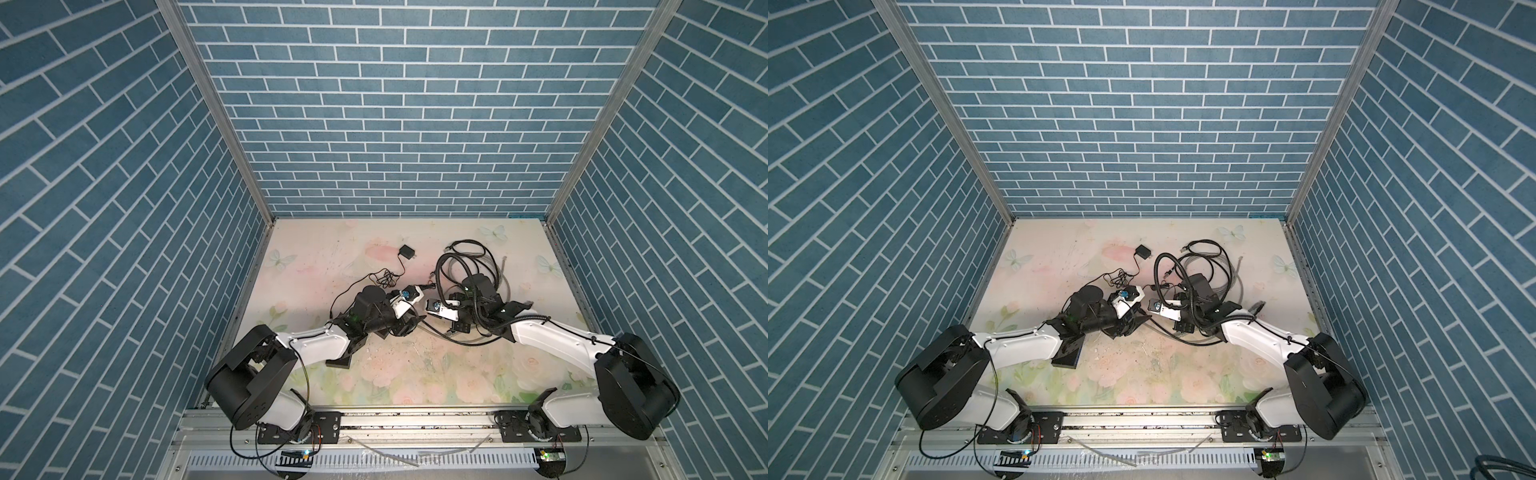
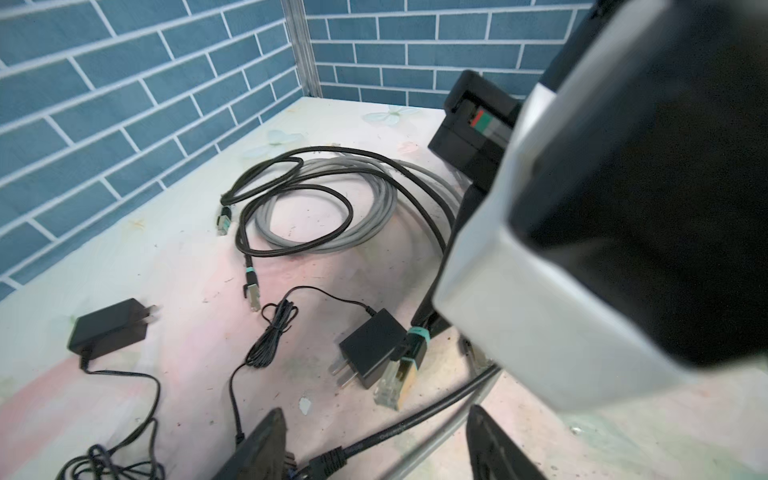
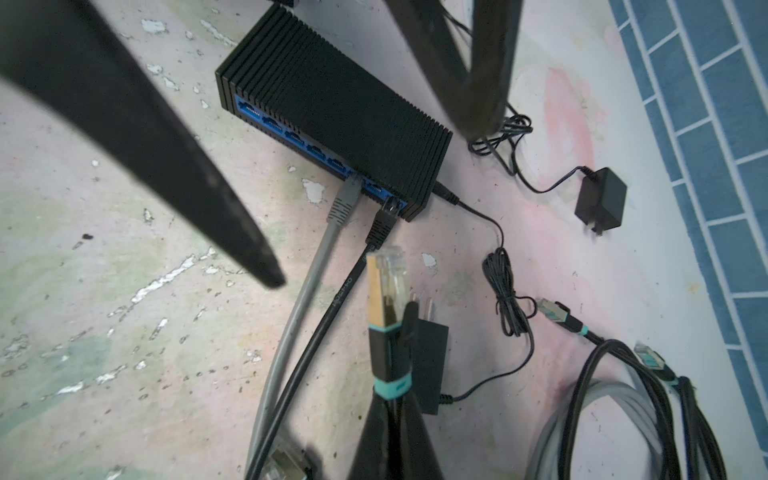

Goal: Insert the plug into the switch port

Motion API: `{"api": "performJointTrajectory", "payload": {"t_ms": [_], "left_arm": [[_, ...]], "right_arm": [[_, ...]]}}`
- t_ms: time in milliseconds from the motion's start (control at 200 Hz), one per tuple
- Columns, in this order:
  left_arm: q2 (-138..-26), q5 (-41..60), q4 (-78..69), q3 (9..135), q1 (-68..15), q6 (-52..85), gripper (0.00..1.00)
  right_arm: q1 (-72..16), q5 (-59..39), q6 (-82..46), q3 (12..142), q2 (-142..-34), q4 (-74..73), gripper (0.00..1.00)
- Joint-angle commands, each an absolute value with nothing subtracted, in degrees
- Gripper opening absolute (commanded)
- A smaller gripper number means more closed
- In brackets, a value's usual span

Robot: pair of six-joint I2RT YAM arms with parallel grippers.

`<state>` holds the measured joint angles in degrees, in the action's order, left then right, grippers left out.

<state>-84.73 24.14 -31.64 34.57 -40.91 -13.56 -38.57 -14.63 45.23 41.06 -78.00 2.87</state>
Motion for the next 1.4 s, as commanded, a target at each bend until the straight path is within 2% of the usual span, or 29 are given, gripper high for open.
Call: {"api": "performJointTrajectory", "payload": {"t_ms": [0,135,390,895,1120,1290,1395], "left_arm": [[-85.57,29.86,-23.76,37.66,-40.70,-13.94,0.62],[-86.32,34.43,-20.81,38.96,-40.26,-14.62,0.59],[-90.29,37.03,-21.27,41.78,-39.99,-12.98,0.54],[-92.10,36.30,-27.38,41.88,-39.55,-12.69,0.41],[-93.16,36.99,-27.53,41.97,-39.55,-13.36,0.20],[-93.19,36.86,-29.22,41.01,-39.51,-14.36,0.09],[-93.17,36.59,-30.86,40.17,-39.52,-15.59,0.05]], "right_arm": [[-39.25,-13.41,44.38,39.29,-75.34,-0.35,0.00],[-39.33,-13.62,45.56,38.26,-73.42,-0.26,0.00],[-39.55,-14.44,47.89,36.86,-71.66,-0.77,0.00],[-40.00,-14.79,47.81,35.16,-72.24,-2.60,0.00],[-40.19,-15.03,47.81,35.73,-72.77,-2.56,0.00],[-40.19,-15.31,47.73,36.43,-73.45,-1.64,0.00],[-40.17,-15.65,46.07,37.29,-73.73,-0.82,0.07]]}}
